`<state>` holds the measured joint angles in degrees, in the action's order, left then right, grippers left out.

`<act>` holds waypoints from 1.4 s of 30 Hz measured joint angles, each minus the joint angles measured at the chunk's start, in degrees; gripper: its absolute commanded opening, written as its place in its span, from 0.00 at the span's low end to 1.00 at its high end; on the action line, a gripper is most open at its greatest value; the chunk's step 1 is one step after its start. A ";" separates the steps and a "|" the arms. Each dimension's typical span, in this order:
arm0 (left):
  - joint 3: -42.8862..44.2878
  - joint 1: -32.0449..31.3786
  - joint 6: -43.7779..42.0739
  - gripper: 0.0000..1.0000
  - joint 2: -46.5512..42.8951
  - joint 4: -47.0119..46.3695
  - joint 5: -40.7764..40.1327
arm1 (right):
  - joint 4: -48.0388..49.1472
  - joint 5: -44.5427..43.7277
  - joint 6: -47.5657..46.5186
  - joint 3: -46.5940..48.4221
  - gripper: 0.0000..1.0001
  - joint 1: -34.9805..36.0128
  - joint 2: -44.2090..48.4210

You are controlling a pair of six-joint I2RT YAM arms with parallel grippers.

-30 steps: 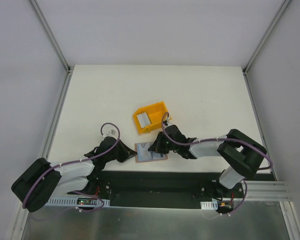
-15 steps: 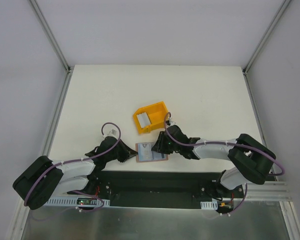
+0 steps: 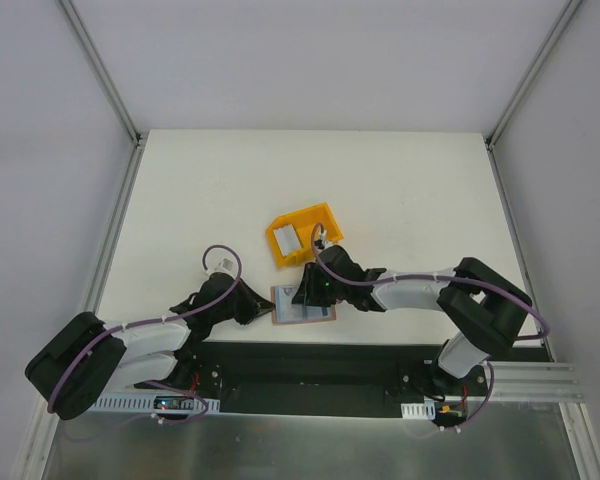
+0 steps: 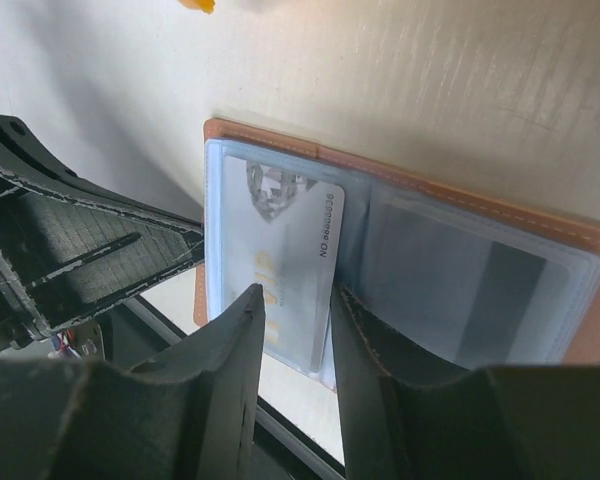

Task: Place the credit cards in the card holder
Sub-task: Insert the credit card into the card holder, then turn over the card slot in the card holder.

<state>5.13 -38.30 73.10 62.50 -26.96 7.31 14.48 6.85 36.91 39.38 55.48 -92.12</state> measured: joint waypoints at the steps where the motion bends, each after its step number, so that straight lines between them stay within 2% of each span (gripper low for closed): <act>1: 0.00 0.00 0.00 0.00 -0.07 0.00 0.00 | -0.20 0.15 -0.13 0.33 0.31 0.00 -0.26; 3: -0.02 0.00 0.00 0.00 -0.17 0.09 -0.02 | -0.74 0.17 -0.66 0.63 0.25 0.02 -0.31; 5: -0.02 0.00 0.00 0.00 -0.22 0.15 -0.02 | -1.62 -0.07 -1.42 0.90 0.24 0.02 -0.31; 12: -0.02 0.00 0.00 0.00 -0.39 0.22 0.00 | -10.14 -3.85 -5.70 4.46 0.43 0.94 1.62; 16: -0.15 0.00 -0.04 0.00 -1.31 0.90 -0.02 | -17.57 -8.96 -9.16 8.33 0.47 2.23 4.46; 21: -0.35 0.00 -0.07 0.00 -3.19 2.62 -0.02 | -25.07 -14.67 -12.31 16.28 0.53 6.62 2.86; 26: -0.57 0.00 -0.09 0.00 -5.25 3.78 -0.02 | -29.53 -17.44 -13.79 23.04 0.54 10.51 -2.62; 31: -1.14 0.00 -0.09 0.00 -7.85 3.89 -0.02 | -32.94 -18.34 -14.21 25.42 0.54 11.41 -7.10; 42: -1.95 0.00 -0.07 0.00 -11.17 5.25 -0.02 | -35.26 -18.47 -14.75 27.93 0.57 12.17 -9.33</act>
<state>3.18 -38.30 73.03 51.33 -21.71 7.29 -20.78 -11.62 22.15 67.31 67.66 -101.45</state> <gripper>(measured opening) 0.006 0.568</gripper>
